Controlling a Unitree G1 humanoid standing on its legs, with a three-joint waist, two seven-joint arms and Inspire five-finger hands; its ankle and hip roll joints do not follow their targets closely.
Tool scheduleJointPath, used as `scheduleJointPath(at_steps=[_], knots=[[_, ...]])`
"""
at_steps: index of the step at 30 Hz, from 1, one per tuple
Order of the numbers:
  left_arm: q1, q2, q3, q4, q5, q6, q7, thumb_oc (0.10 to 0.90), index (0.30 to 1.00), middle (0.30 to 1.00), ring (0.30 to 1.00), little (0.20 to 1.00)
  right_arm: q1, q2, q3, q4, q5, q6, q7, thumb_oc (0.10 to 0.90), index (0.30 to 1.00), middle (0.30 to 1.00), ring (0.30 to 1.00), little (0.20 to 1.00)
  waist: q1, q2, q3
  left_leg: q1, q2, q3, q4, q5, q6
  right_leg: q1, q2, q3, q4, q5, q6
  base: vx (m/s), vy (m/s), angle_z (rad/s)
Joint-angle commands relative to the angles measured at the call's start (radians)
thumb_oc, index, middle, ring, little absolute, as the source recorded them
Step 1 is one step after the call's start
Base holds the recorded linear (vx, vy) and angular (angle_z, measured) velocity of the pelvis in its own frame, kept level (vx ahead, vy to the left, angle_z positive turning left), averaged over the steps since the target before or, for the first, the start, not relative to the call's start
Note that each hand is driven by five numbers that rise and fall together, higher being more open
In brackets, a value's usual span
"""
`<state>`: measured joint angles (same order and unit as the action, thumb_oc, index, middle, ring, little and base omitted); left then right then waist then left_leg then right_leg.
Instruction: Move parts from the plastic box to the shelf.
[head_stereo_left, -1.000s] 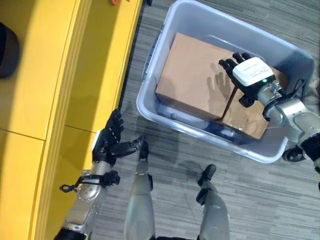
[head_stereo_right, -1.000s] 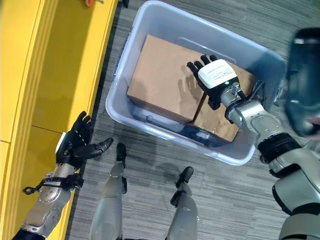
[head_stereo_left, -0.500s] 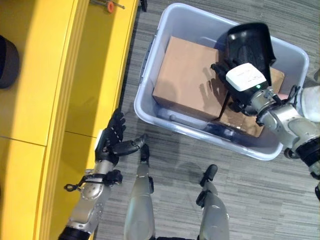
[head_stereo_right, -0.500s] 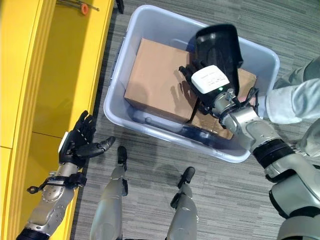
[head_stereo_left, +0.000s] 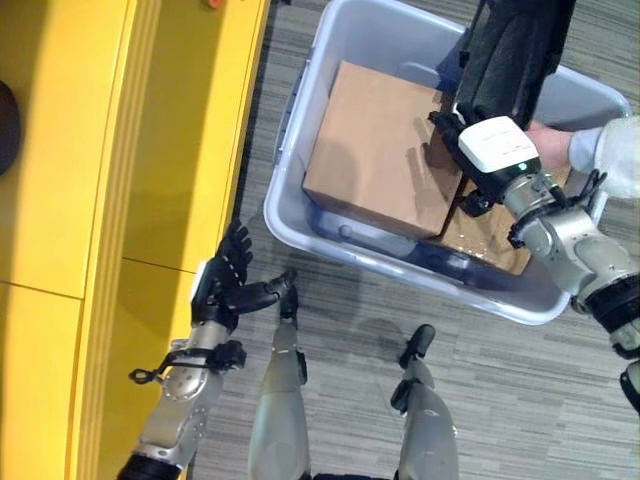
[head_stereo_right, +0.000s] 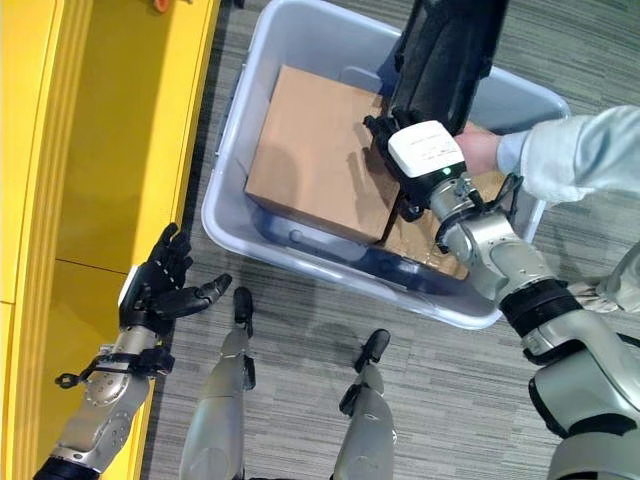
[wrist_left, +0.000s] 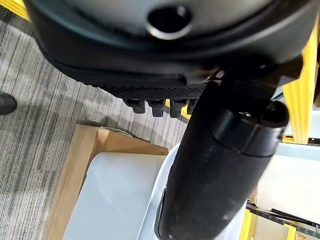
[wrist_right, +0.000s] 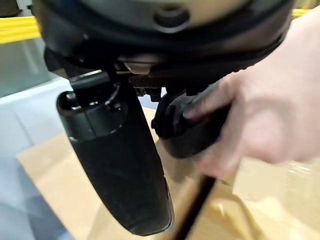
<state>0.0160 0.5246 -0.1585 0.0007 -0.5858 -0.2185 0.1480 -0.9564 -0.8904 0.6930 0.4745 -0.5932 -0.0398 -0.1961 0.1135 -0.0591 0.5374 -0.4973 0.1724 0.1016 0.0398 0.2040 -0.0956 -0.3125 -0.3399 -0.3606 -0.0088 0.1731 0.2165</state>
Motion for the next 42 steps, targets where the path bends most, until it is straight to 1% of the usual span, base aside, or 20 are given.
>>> scheduleJointPath(at_steps=[1,7,12,21,28,34,39,42], knots=[[0.002,-0.001,0.030,-0.100,-0.001,-0.067,0.001,0.900,1.000,1.000,1.000,1.000,-0.141,-0.038,-0.028,-0.053,0.025,-0.004,-0.062,0.900,1.000,1.000,1.000,1.000,-0.001,0.002,-0.017,0.052,0.098,0.035,0.045,-0.059,-0.078,-0.009,-0.052,-0.006,0.102,-0.010,0.023,0.00,0.000,0.00],[0.013,-0.001,0.037,-0.105,-0.003,-0.070,0.009,0.900,1.000,1.000,1.000,1.000,-0.143,-0.016,-0.035,-0.071,0.035,-0.003,-0.069,0.900,1.000,1.000,1.000,1.000,0.002,-0.002,-0.017,0.041,0.103,0.035,0.049,-0.066,-0.080,-0.021,-0.046,-0.007,0.107,-0.017,0.023,0.00,0.000,0.00],[0.016,-0.005,0.049,-0.112,0.001,-0.071,0.018,0.900,1.000,1.000,1.000,1.000,-0.122,-0.004,-0.064,-0.090,0.041,0.001,-0.078,0.900,1.000,1.000,1.000,1.000,-0.001,-0.005,-0.017,0.020,0.101,0.034,0.049,-0.062,-0.076,-0.043,-0.043,-0.006,0.106,-0.013,0.020,0.00,0.000,0.00],[0.022,-0.010,0.053,-0.119,0.006,-0.071,0.024,0.900,1.000,1.000,1.000,1.000,-0.081,0.013,-0.102,-0.115,0.053,0.003,-0.084,0.900,1.000,1.000,1.000,1.000,-0.008,-0.008,-0.017,0.014,0.105,0.040,0.053,-0.071,-0.078,-0.054,-0.041,-0.005,0.112,-0.018,0.020,0.00,0.000,0.00],[0.034,-0.010,0.058,-0.125,0.008,-0.069,0.026,0.900,1.000,1.000,1.000,1.000,-0.030,-0.005,-0.159,-0.196,0.067,-0.002,-0.091,0.900,1.000,1.000,1.000,1.000,-0.017,-0.014,-0.017,0.008,0.106,0.042,0.058,-0.073,-0.076,-0.065,-0.040,-0.004,0.123,-0.022,0.018,0.00,0.000,0.00],[0.037,-0.003,0.061,-0.136,0.008,-0.069,0.024,0.900,1.000,1.000,1.000,1.000,-0.048,-0.029,-0.174,-0.234,0.067,-0.004,-0.103,0.900,1.000,1.000,1.000,1.000,-0.020,-0.015,-0.017,0.011,0.105,0.042,0.057,-0.075,-0.076,-0.072,-0.039,0.000,0.132,-0.026,0.017,0.00,0.000,0.00],[0.047,0.008,0.070,-0.142,0.005,-0.076,0.026,0.900,1.000,1.000,1.000,1.000,-0.093,-0.039,-0.164,-0.191,0.083,0.003,-0.121,0.900,1.000,1.000,1.000,1.000,-0.017,-0.013,-0.017,-0.001,0.106,0.042,0.057,-0.071,-0.077,-0.089,-0.038,0.002,0.137,-0.028,0.014,0.00,0.000,0.00],[0.053,0.009,0.071,-0.152,0.001,-0.079,0.026,0.900,1.000,1.000,1.000,1.000,-0.127,-0.037,-0.139,-0.125,0.089,0.010,-0.127,0.900,1.000,1.000,1.000,1.000,-0.014,-0.012,-0.017,-0.011,0.108,0.043,0.056,-0.069,-0.077,-0.103,-0.037,0.003,0.141,-0.027,0.013,0.00,0.000,0.00]])
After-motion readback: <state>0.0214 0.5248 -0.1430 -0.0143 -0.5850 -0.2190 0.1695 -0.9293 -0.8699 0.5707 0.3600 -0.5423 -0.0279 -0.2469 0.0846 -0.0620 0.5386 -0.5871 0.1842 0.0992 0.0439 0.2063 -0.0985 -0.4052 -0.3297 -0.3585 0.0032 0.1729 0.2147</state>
